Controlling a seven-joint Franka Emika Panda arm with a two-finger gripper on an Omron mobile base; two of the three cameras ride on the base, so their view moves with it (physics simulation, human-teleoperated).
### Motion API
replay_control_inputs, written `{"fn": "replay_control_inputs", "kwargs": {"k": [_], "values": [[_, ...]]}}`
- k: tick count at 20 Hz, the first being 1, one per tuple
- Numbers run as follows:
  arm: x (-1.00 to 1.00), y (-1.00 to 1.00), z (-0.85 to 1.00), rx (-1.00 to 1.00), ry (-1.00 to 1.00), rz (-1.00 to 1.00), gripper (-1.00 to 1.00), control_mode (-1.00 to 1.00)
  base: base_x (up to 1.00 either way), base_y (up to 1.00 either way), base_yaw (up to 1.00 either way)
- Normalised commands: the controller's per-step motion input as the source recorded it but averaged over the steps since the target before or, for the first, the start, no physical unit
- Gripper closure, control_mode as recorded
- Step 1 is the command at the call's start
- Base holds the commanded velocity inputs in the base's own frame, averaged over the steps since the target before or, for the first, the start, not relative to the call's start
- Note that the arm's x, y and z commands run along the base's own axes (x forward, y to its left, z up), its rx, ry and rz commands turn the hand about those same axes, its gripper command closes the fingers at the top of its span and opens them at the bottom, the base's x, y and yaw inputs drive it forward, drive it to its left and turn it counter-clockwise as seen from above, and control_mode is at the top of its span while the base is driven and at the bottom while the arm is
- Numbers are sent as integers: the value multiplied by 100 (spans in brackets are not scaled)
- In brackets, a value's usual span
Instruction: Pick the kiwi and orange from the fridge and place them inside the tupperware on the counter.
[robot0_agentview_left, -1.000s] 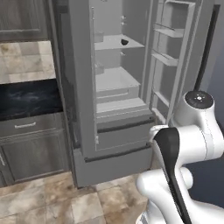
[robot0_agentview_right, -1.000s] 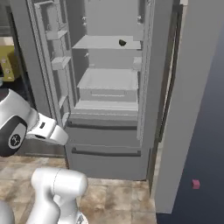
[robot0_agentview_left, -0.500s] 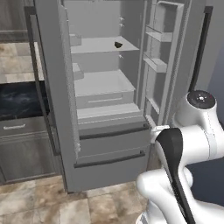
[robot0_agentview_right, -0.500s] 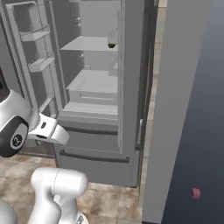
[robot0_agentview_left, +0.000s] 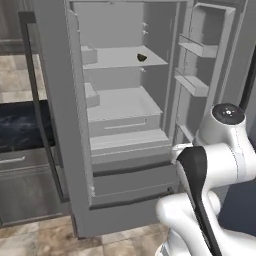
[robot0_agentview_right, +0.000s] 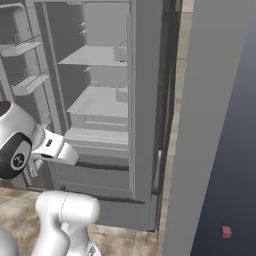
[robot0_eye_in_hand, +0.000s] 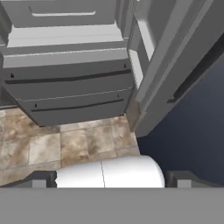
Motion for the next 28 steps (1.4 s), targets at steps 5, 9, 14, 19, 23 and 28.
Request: {"fn": "replay_control_inputs", "kwargs": {"k": [5, 9, 14, 19, 23, 28], "values": [[0, 0, 0, 0, 0, 0, -100, 100, 46, 0, 17], [0, 0, 0, 0, 0, 0, -100, 100, 45, 13, 13], [0, 0, 0, 0, 0, 0, -100, 100, 42, 6, 11], [0, 0, 0, 0, 0, 0, -100, 100, 49, 0, 0], [0, 0, 0, 0, 0, 0, -100, 100, 58, 8, 0], [0, 0, 0, 0, 0, 0, -100, 100, 58, 21, 0]]}}
